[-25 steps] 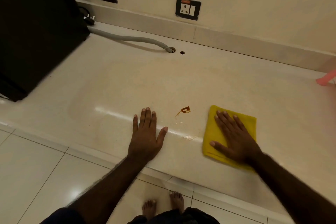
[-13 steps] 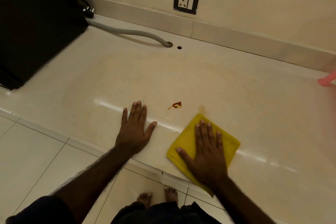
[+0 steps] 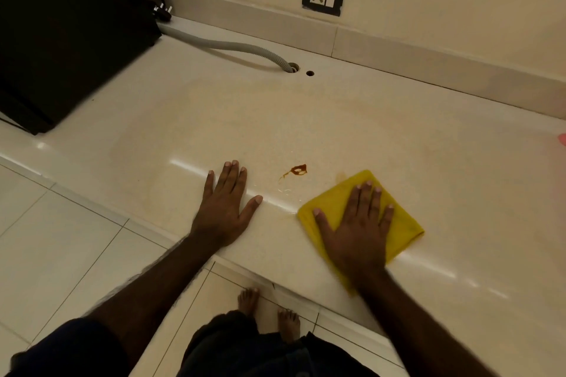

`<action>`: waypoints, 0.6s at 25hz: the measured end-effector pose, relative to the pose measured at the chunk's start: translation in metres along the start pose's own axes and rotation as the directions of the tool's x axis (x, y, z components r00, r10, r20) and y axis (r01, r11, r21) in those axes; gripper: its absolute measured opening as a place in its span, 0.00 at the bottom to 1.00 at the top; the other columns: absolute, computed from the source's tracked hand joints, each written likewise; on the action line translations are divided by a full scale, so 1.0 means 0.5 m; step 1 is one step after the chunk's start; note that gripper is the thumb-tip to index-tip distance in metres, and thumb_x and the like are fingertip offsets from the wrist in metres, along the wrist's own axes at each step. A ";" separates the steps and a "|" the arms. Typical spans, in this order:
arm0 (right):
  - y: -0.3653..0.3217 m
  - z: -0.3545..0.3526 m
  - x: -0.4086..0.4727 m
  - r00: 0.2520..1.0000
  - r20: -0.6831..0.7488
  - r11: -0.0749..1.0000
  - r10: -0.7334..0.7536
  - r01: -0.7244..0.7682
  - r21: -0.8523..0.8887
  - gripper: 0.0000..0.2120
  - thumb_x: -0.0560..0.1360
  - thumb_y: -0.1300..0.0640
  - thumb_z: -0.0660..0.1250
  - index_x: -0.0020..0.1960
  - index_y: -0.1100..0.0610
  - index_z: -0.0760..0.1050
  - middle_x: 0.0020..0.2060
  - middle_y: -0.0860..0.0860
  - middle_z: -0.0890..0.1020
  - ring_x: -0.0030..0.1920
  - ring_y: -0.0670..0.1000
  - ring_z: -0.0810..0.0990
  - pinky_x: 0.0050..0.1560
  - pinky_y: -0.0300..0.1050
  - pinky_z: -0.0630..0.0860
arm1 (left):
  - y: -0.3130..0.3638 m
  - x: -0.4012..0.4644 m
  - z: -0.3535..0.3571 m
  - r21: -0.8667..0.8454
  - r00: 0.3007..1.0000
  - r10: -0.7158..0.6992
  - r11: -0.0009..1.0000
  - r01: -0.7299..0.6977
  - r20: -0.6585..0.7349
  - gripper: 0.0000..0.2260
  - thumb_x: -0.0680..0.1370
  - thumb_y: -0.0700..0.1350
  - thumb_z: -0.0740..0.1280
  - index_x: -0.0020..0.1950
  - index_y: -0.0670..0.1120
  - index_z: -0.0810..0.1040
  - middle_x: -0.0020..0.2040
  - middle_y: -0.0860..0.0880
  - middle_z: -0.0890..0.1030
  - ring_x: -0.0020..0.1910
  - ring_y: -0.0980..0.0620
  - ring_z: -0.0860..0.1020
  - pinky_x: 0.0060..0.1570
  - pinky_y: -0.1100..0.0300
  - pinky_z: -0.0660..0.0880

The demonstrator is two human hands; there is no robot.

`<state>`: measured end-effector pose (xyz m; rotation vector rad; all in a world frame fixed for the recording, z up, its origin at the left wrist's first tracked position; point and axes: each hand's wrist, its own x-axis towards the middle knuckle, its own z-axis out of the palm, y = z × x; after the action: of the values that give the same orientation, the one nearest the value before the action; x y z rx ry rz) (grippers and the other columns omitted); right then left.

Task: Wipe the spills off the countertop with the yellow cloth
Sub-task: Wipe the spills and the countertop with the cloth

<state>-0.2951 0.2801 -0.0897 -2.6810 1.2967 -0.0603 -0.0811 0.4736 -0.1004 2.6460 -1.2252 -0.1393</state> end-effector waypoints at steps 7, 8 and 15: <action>0.044 0.011 -0.078 0.992 0.002 0.991 -0.127 0.127 -0.031 0.52 0.77 0.20 0.44 0.88 0.56 0.43 0.88 0.53 0.45 0.88 0.55 0.43 0.86 0.65 0.47 | -0.006 0.003 0.004 -0.005 1.000 0.000 1.000 0.000 0.011 0.36 0.84 0.67 0.44 0.85 0.47 0.45 0.87 0.47 0.44 0.85 0.50 0.40 0.84 0.39 0.43; 0.057 0.003 -0.049 0.995 -0.002 0.994 -0.098 0.097 -0.041 0.52 0.78 0.21 0.43 0.88 0.56 0.44 0.88 0.54 0.45 0.88 0.56 0.43 0.86 0.65 0.47 | -0.005 0.003 0.006 -0.002 1.000 0.001 1.000 -0.001 0.009 0.35 0.84 0.67 0.44 0.85 0.47 0.45 0.87 0.47 0.44 0.85 0.51 0.40 0.84 0.39 0.44; -0.038 -0.011 0.113 0.963 0.091 0.963 -0.255 0.262 -0.065 0.51 0.78 0.23 0.43 0.87 0.58 0.44 0.88 0.56 0.45 0.88 0.58 0.42 0.86 0.66 0.43 | -0.004 0.002 0.002 -0.036 1.000 0.001 0.999 -0.001 0.005 0.37 0.83 0.67 0.43 0.85 0.46 0.46 0.87 0.46 0.46 0.86 0.49 0.42 0.84 0.38 0.44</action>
<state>-0.2458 0.2471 -0.0833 -2.8686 0.9368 0.0678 -0.0791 0.4742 -0.1019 2.6165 -1.2139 -0.1664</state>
